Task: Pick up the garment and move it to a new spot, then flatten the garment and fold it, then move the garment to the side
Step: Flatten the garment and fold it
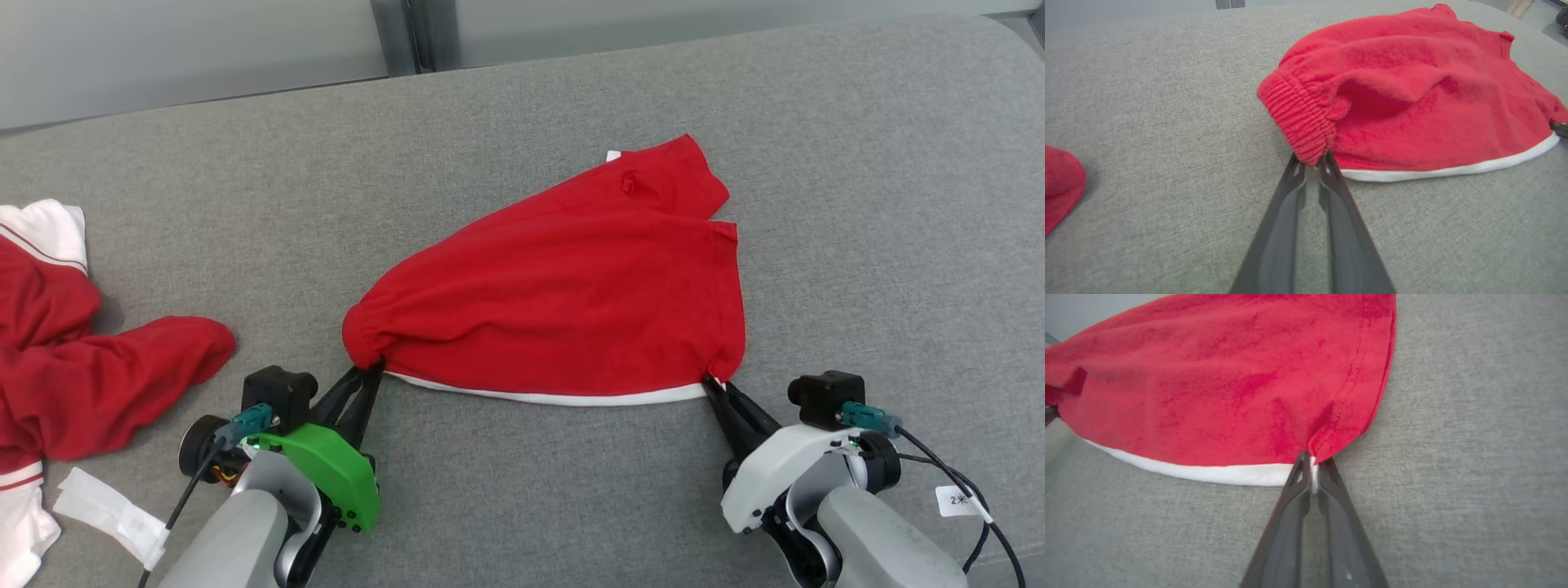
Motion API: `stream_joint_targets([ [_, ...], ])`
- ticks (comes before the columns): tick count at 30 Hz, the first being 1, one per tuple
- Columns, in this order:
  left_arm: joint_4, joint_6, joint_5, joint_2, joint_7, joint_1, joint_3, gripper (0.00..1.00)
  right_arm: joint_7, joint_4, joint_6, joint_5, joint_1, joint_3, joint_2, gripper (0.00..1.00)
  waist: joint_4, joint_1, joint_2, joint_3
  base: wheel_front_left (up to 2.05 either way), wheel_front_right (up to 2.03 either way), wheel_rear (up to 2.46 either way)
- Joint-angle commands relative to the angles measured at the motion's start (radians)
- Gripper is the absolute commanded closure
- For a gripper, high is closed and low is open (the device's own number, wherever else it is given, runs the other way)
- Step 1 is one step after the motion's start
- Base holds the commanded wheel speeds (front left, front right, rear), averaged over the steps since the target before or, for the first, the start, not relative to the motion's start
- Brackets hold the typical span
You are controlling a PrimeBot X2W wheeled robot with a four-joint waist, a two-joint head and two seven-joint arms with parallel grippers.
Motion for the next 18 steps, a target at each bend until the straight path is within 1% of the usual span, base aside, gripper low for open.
stream_joint_targets([
  [1,-0.004,-0.001,-0.014,0.014,-0.011,-0.003,-0.004,1.00,-0.010,0.006,0.000,0.009,-0.006,0.005,-0.010,1.00,0.000,0.0000,0.0000,-0.010,0.00,0.00,0.00],
  [5,-0.022,-0.001,-0.030,0.027,-0.027,0.028,-0.008,1.00,-0.035,-0.011,0.000,0.021,-0.001,-0.003,-0.026,1.00,-0.001,0.0000,0.0000,-0.037,0.00,0.00,0.00],
  [9,-0.083,0.001,-0.046,0.041,-0.017,0.044,-0.004,1.00,-0.047,-0.076,0.000,0.044,0.019,-0.038,-0.042,1.00,0.001,0.0000,0.0000,-0.060,0.00,0.00,0.00],
  [11,-0.124,0.008,-0.047,0.052,0.003,0.038,-0.001,1.00,-0.051,-0.138,0.000,0.068,0.016,-0.057,-0.050,1.00,0.000,0.0000,0.0000,-0.062,0.00,0.00,0.00],
  [12,-0.148,0.012,-0.050,0.058,0.018,0.025,0.002,1.00,-0.050,-0.165,0.000,0.063,0.005,-0.066,-0.068,1.00,-0.001,0.0000,0.0000,-0.059,0.00,0.00,0.00],
  [14,-0.187,0.015,-0.049,0.071,0.053,-0.015,0.003,1.00,-0.051,-0.208,0.000,0.052,-0.030,-0.073,-0.082,1.00,-0.004,0.0000,0.0000,-0.045,0.00,0.00,0.00],
  [16,-0.214,0.014,-0.045,0.082,0.096,-0.065,0.004,1.00,-0.051,-0.229,0.000,0.024,-0.077,-0.073,-0.103,1.00,-0.005,0.0000,0.0000,-0.022,0.00,0.00,0.00],
  [18,-0.229,0.009,-0.066,0.081,0.145,-0.134,0.008,1.00,-0.051,-0.247,0.000,0.027,-0.133,-0.074,-0.110,1.00,-0.002,0.0000,0.0000,0.010,0.00,0.00,0.00],
])
